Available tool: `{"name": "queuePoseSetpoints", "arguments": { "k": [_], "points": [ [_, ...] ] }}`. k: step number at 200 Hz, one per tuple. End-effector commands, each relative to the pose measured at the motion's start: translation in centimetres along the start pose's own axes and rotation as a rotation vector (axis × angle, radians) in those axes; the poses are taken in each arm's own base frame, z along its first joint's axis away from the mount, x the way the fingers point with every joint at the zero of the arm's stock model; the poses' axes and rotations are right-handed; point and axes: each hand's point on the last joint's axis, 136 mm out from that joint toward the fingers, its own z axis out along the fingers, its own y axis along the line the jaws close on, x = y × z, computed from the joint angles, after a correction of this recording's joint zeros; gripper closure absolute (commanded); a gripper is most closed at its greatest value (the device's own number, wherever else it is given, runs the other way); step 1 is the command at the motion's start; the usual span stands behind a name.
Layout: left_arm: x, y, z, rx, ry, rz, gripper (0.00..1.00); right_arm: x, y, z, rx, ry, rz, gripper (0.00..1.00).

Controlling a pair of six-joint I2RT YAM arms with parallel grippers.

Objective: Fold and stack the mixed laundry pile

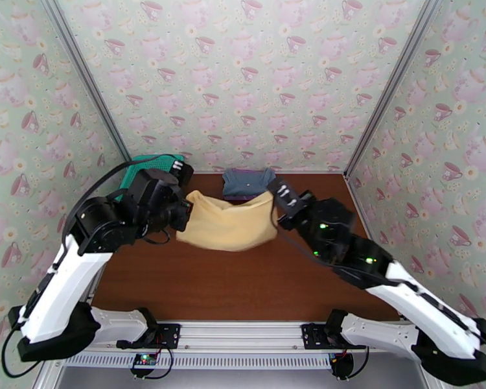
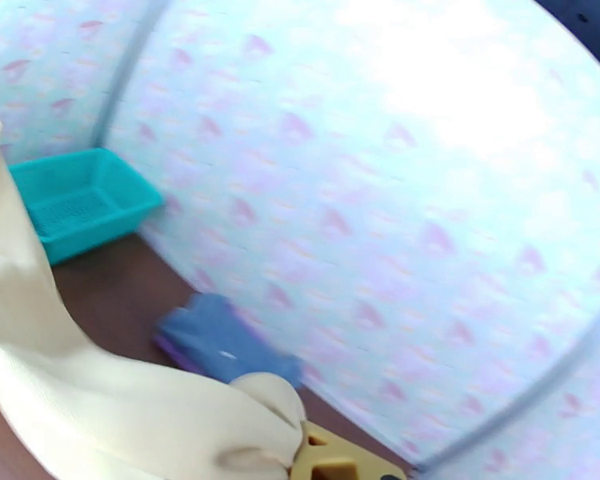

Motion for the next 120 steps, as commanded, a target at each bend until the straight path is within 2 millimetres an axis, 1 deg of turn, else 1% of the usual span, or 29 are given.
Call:
{"name": "queuePoseSetpoints", "arguments": {
  "k": [1,18,33,56,72,88,101,106,120],
  "points": [
    [-0.9,-1.9,0.4,0.077,0.025,0.086,1.00,2.9,-2.3,-0.5,0.047,0.148,-0.122,1.00],
    [-2.3,-2.1,1.1,0.063,0.008,0.131,1.00,3.1,-4.3,-0.2,0.088,0.169,-0.113,1.00],
    [-3.5,-2.1,2.3,0.035,0.002,0.172,1.00,3.8,-5.9,0.8,0.114,0.199,-0.094,1.00],
    [-5.7,-1.5,4.9,-0.025,-0.018,0.233,1.00,5.2,-8.1,3.6,0.144,0.253,-0.076,1.00],
    [-7.8,-1.2,6.6,-0.058,-0.058,0.273,1.00,5.9,-9.8,5.7,0.161,0.285,-0.061,1.00],
    [-10.2,-0.9,7.9,-0.097,-0.122,0.336,1.00,5.6,-11.3,7.5,0.165,0.290,-0.052,1.00],
    [-12.1,-0.6,8.6,-0.123,-0.175,0.383,1.00,5.1,-12.3,8.6,0.169,0.294,-0.054,1.00],
    [-12.8,-0.4,8.6,-0.131,-0.197,0.397,1.00,4.5,-12.7,8.6,0.174,0.287,-0.056,1.00],
    [-14.5,-0.2,8.6,-0.148,-0.253,0.435,1.00,3.8,-13.2,8.8,0.172,0.285,-0.063,1.00]
  ]
}}
